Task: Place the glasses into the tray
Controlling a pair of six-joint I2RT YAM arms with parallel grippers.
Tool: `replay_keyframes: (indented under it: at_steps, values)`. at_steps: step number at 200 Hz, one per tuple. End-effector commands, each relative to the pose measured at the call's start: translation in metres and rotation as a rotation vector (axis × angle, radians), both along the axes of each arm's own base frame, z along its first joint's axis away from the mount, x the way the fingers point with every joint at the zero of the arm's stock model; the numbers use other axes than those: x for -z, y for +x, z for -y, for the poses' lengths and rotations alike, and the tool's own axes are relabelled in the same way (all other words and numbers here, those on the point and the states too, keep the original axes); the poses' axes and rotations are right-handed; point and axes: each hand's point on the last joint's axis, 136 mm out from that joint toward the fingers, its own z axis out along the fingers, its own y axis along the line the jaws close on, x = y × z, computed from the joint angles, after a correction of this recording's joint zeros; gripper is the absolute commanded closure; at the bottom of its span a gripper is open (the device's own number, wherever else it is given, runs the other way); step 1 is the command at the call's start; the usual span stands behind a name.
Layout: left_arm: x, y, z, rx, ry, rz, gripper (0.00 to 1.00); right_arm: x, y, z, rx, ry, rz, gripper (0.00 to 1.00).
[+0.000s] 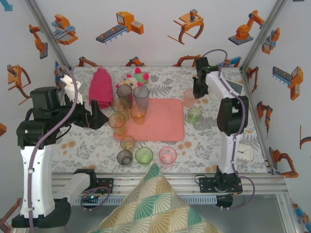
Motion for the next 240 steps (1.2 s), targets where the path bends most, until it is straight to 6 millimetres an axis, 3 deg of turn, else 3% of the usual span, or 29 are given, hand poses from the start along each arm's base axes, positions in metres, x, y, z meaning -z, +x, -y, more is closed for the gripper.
replay_keyframes:
  at_steps: [1,53,136,189,240]
  values:
    - [-0.006,-0.002,0.002,0.009,-0.025,0.016,0.03,-0.002,0.001,0.003,-0.009,-0.017,0.001,0.92]
    - [-0.006,-0.001,0.002,0.009,-0.024,0.015,0.03,-0.017,0.000,0.003,-0.010,-0.013,0.026,0.93]
    - [-0.008,0.002,0.003,0.014,-0.025,0.021,0.03,-0.062,-0.012,0.008,-0.009,-0.016,0.093,0.93]
    - [-0.008,0.000,0.003,0.016,-0.022,0.028,0.03,-0.087,-0.027,0.007,-0.013,-0.007,0.130,0.93]
    - [-0.011,0.001,0.003,0.015,-0.021,0.037,0.03,-0.110,-0.052,-0.010,-0.058,-0.015,0.154,0.93]
